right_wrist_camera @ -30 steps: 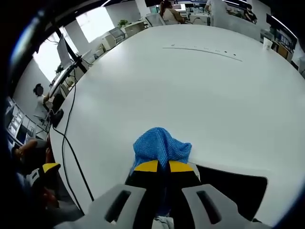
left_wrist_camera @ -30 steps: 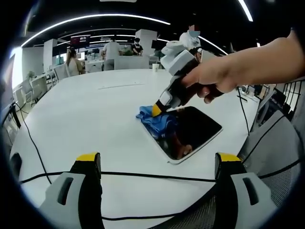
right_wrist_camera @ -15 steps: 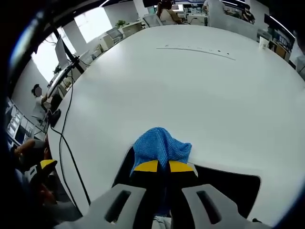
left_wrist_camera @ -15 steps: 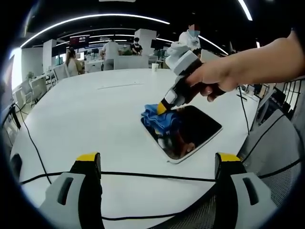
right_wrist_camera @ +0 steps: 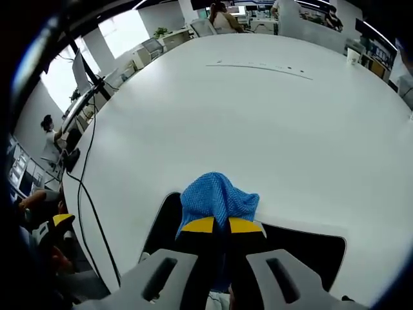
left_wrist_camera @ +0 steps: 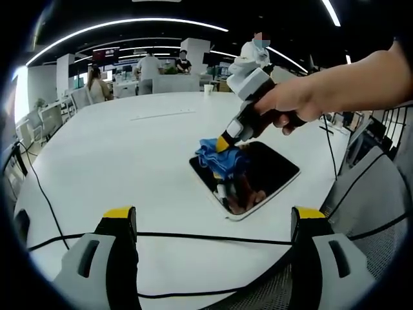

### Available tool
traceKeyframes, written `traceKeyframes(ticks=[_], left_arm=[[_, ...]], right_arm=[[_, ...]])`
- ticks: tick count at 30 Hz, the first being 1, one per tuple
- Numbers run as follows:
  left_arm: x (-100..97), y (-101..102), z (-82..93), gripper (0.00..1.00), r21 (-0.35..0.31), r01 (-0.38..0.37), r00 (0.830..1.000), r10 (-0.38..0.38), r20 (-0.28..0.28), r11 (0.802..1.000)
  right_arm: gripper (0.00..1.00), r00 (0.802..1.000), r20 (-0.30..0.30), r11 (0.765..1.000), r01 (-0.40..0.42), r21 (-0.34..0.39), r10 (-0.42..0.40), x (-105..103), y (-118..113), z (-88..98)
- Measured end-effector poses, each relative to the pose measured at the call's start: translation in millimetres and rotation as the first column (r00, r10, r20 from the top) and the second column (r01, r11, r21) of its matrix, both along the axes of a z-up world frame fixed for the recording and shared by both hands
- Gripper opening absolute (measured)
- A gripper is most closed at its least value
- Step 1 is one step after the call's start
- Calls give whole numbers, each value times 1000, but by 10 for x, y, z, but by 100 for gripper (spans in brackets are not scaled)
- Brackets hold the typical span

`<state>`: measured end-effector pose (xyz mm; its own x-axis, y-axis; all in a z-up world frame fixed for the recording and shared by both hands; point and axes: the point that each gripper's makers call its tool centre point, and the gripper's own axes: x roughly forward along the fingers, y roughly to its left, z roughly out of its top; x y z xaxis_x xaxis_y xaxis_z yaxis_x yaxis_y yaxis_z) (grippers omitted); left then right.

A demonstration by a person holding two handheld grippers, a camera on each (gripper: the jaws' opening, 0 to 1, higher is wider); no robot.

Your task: Wipe the mirror surface with the cleaning cloth until all visible marks leave the cleaned area.

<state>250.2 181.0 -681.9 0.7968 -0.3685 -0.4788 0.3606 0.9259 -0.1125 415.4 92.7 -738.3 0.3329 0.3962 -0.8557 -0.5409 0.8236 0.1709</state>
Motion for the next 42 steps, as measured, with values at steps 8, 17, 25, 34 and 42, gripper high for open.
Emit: traceKeyframes(ticks=[8,17,25,34,42], left_arm=[[-3,0,3,99,1,1,1000,-1,-1,1000],[1,5,2,99,2,-1,1000,1,1,1000],[3,19,14,99,4,-10,1000,10,8,1000],[7,25,24,99,8,-12,1000,12,15,1000],[0,19,32,99,14,-9,1000,9,19,1000]], right_arm=[[0,1000,5,1000,1,-6,-1,3,-7,-8],[0,1000,-4,1000,29,-4,-29,-16,-18,-26],[0,999,8,999,36,-2,-36,-152,-48,-14],[0,999,2,999,50,12,-50,-307,-77,-26],[0,999,9,999,50,18,-50,-458,-105,-18]])
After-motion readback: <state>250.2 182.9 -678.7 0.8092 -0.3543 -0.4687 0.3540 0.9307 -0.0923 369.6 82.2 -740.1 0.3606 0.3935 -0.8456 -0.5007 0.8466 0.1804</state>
